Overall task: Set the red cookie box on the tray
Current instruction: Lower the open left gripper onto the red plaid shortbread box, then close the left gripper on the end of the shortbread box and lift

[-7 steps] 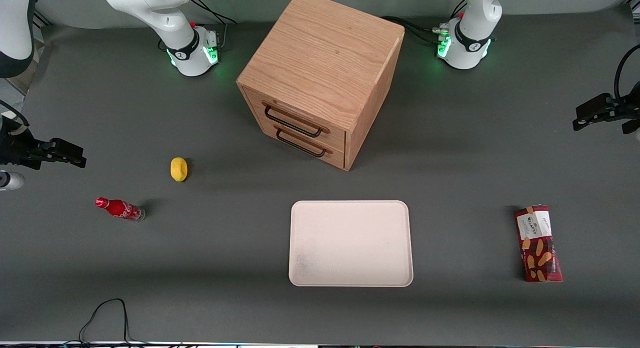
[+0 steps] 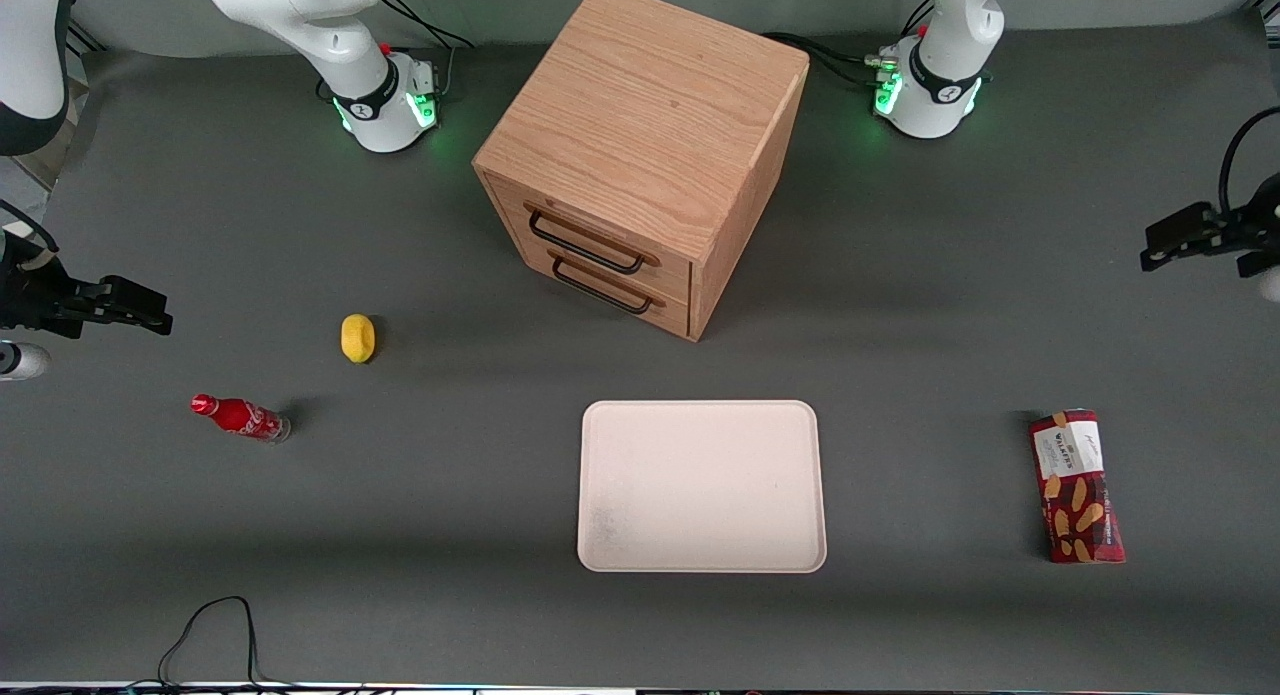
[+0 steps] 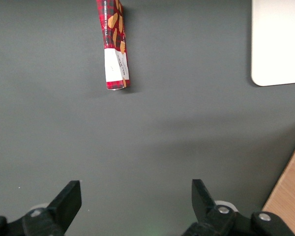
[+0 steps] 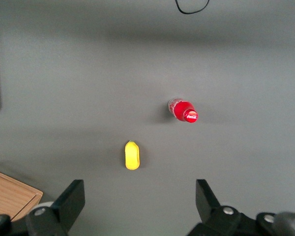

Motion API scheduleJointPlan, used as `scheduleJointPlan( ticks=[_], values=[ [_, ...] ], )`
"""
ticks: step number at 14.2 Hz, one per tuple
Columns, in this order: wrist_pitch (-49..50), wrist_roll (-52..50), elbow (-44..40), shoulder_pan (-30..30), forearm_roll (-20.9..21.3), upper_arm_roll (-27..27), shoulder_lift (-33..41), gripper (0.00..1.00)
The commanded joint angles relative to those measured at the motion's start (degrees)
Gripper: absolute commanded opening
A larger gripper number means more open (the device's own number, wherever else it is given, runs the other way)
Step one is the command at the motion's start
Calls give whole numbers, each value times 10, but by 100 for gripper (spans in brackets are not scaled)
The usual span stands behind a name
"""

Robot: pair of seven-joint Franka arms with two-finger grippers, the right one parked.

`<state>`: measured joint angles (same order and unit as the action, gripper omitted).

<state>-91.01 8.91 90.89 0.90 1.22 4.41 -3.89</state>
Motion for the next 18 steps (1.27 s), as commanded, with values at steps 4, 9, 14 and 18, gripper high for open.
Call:
scheduleJointPlan(
  ticks=[4, 9, 14, 18],
  values=[
    [-186, 29, -12, -9, 9, 4, -144, 100],
    [-388, 50, -27, -35, -1, 20, -295, 100],
    [-475, 61, -23, -39, -88, 21, -373, 94],
    [-484, 59, -23, -36, -92, 21, -382, 0]
  ],
)
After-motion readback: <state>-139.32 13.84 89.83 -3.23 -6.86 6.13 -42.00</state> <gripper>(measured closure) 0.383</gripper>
